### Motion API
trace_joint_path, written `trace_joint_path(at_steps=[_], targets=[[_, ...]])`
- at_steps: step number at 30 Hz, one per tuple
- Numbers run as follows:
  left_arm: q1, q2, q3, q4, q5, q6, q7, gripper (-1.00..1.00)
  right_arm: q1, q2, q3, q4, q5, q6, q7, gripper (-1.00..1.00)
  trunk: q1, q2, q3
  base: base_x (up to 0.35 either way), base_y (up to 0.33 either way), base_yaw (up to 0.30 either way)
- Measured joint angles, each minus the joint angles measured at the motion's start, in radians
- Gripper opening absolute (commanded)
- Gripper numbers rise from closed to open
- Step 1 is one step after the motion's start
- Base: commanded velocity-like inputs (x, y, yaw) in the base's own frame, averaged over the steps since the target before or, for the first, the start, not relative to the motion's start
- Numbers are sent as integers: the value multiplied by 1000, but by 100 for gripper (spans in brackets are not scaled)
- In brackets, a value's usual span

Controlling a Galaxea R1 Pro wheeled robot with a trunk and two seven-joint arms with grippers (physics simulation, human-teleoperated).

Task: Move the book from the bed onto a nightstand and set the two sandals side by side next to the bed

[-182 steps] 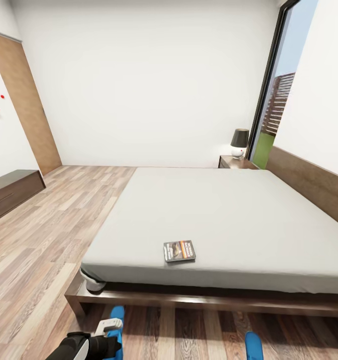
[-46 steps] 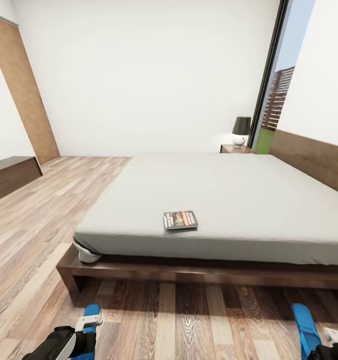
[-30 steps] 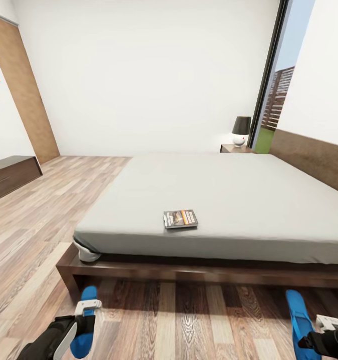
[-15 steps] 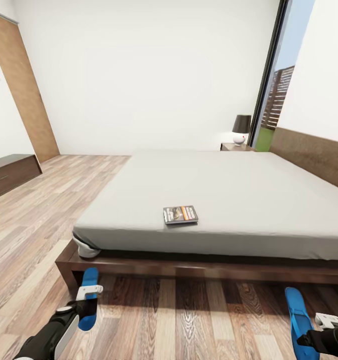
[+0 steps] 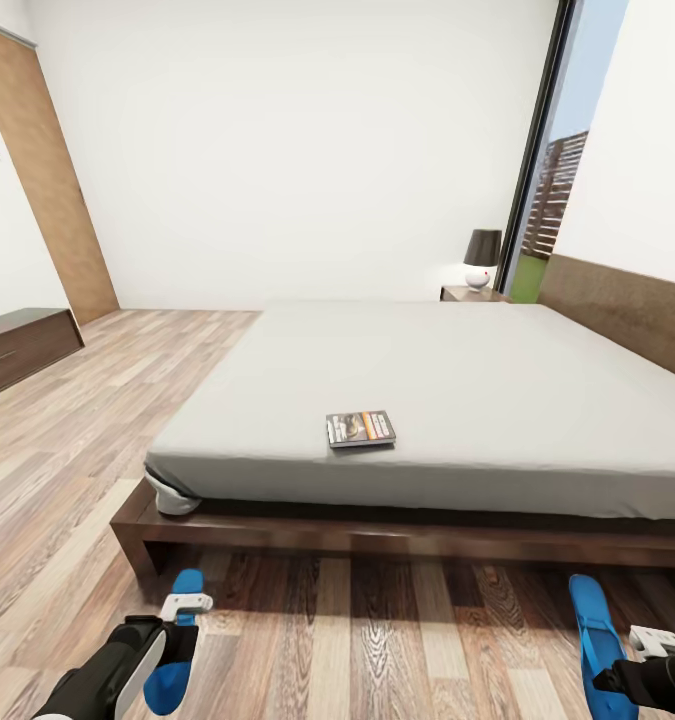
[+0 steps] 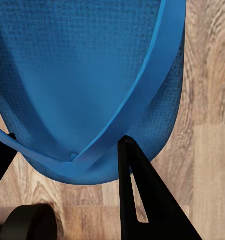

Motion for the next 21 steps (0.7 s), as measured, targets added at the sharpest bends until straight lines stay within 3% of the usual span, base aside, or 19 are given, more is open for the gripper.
trace_joint_path(at_steps=[4, 13, 21], targets=[[0, 0, -1, 0, 0, 2, 0, -100, 0, 0, 0, 0, 0, 0, 0, -100, 0, 0, 0, 0, 0, 0], [0, -1, -1, 0, 0, 3, 1, -100, 0, 0, 0, 0, 1, 0, 0, -100, 34, -63, -28, 0, 0, 0], [0, 0, 0, 4, 1, 11, 0, -100, 0, 0, 0, -1, 0, 0, 1, -100, 35, -63, -28, 0, 0, 0]])
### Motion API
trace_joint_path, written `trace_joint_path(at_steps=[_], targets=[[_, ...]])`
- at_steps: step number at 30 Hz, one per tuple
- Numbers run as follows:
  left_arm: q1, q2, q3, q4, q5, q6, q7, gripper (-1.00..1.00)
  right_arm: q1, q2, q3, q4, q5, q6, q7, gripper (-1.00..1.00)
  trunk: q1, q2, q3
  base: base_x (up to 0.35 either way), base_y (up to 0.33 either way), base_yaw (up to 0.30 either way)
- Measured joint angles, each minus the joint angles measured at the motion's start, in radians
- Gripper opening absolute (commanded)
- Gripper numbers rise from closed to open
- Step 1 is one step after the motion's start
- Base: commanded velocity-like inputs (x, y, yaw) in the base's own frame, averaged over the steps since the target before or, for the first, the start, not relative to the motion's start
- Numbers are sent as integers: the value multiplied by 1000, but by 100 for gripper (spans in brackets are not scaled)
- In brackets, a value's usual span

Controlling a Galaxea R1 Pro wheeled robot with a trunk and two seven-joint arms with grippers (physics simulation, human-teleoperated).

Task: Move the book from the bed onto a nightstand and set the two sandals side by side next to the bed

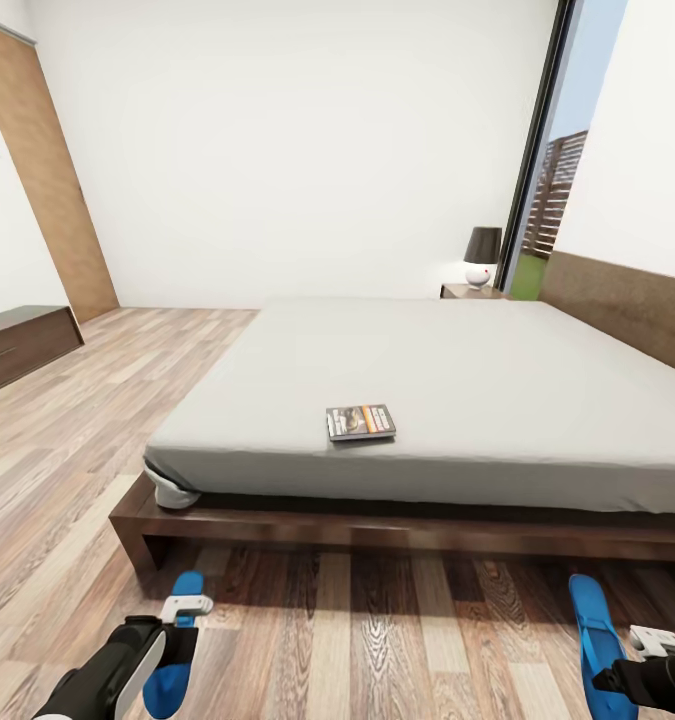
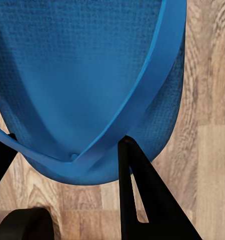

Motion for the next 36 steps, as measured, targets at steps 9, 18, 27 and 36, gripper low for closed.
trace_joint_path(at_steps=[9, 18, 27, 36], targets=[[0, -1, -1, 3, -1, 4, 1, -100, 0, 0, 0, -1, 0, 0, -1, -100, 0, 0, 0, 0, 0, 0], [0, -1, -3, 3, -2, 1, -1, -100, 0, 0, 0, -1, 1, 0, -1, -100, 3, -2, -23, 0, 0, 0], [0, -1, -10, 2, -2, 1, -1, -100, 0, 0, 0, -1, 1, 0, -1, -100, 7, -4, -58, 0, 0, 0], [0, -2, -22, 2, -2, 1, -1, -100, 0, 2, 0, 1, 1, -2, -1, -100, 11, -6, -93, 0, 0, 0]])
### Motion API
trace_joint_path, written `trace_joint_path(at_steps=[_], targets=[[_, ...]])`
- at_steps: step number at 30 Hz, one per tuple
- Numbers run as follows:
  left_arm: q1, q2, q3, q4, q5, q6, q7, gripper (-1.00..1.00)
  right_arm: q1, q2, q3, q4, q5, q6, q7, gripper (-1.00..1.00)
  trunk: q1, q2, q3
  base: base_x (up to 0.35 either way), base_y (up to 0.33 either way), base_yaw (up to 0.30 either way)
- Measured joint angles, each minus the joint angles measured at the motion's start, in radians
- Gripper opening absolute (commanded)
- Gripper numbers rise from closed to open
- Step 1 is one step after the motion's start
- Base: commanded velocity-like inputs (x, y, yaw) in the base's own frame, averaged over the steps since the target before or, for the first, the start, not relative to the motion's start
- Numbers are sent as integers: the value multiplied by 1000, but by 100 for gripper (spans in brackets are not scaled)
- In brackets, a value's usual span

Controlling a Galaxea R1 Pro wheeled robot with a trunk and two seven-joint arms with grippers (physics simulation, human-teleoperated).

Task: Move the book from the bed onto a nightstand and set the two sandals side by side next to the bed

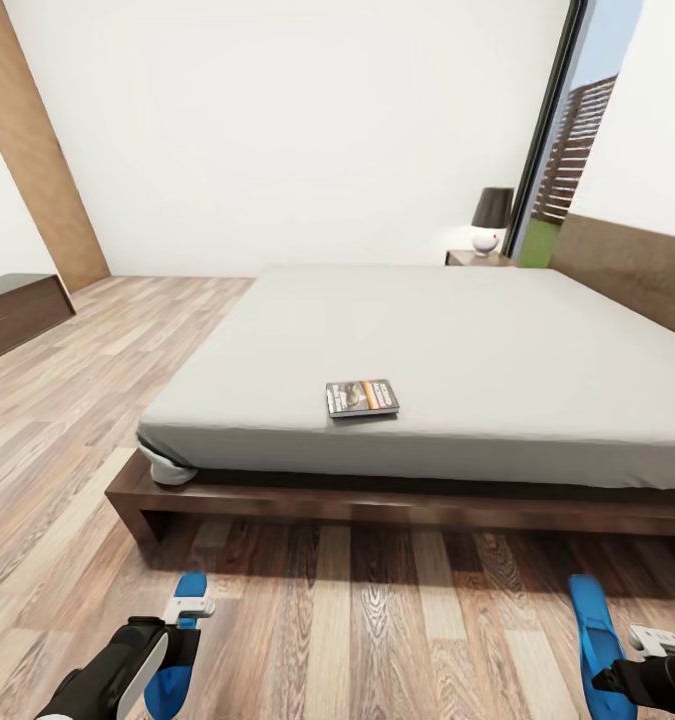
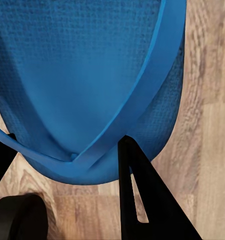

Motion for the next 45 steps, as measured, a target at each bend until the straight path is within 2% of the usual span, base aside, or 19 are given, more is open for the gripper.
trace_joint_path(at_steps=[10, 14, 22, 28, 45], targets=[[0, 0, 0, 0, 0, 0, 1, -100, 0, 0, 0, 0, 0, 0, 0, -100, 4, -2, -39, 0, 0, 0], [0, -12, -2, 0, 1, 0, 1, -100, 0, 0, 0, 0, 0, 0, 0, -100, 6, -3, -54, 0, 0, 0], [0, -14, -2, 0, 0, 0, 1, -100, 0, 0, 0, 0, 0, 0, 0, -100, 10, -5, -85, 0, 0, 0], [0, -15, -2, 0, -1, 0, 1, -100, 0, 0, 0, 0, -1, 0, 0, -100, 10, -5, -85, 0, 0, 0], [0, -15, -10, 1, 0, -1, 1, -100, 0, 0, 0, -2, 0, 0, 0, -100, 18, -9, -151, 0, 0, 0]])
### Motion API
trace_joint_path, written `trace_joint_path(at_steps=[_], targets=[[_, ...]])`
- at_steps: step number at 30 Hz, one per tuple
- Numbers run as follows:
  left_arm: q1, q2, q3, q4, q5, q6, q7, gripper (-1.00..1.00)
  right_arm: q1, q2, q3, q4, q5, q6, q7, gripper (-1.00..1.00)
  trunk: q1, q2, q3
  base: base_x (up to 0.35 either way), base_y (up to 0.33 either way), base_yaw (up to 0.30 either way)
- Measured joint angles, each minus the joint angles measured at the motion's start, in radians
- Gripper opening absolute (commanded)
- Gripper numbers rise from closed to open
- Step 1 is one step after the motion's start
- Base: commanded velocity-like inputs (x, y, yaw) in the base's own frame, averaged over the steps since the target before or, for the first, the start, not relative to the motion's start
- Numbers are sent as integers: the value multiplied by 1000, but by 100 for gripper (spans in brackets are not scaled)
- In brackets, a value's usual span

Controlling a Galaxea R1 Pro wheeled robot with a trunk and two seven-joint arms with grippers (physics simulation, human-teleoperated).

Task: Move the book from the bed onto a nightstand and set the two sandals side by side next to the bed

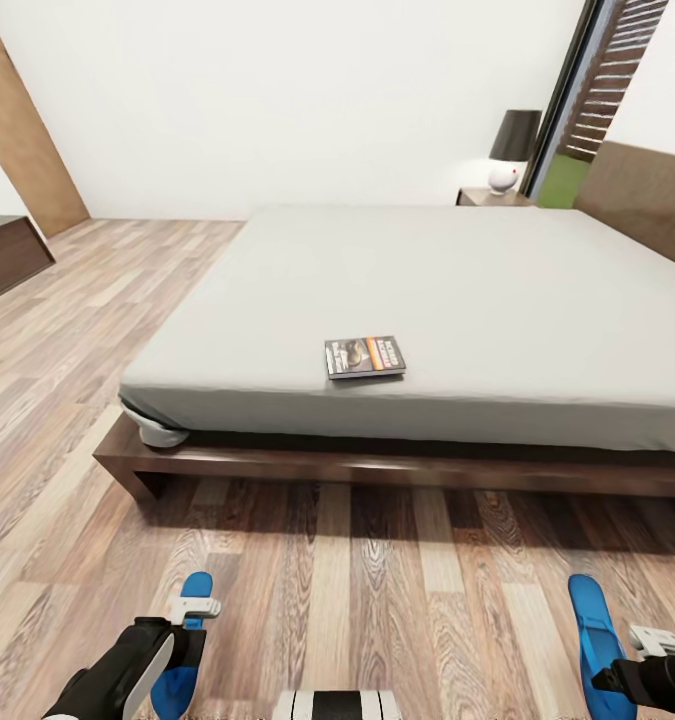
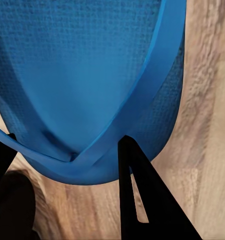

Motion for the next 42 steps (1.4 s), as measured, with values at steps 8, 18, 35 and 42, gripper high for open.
trace_joint_path(at_steps=[8, 18, 35, 42], targets=[[0, 0, -11, 0, 0, 0, 0, -100, 0, 1, 0, 0, 0, 0, 0, -100, 4, -2, -31, 0, 0, 0], [0, 0, -14, 0, 0, 0, 0, -100, 0, 3, 0, 0, -1, 0, 0, -100, 8, -4, -66, 0, 0, 0], [0, 1, -12, 0, -1, -1, 1, -100, 0, 6, 0, 0, -1, 0, -1, -100, 8, -4, -66, 112, 14, 0], [0, 1, -12, 0, -1, -2, 1, -100, 0, 6, 0, 1, 0, -1, -1, -100, 7, -4, -66, 205, 234, 0]])
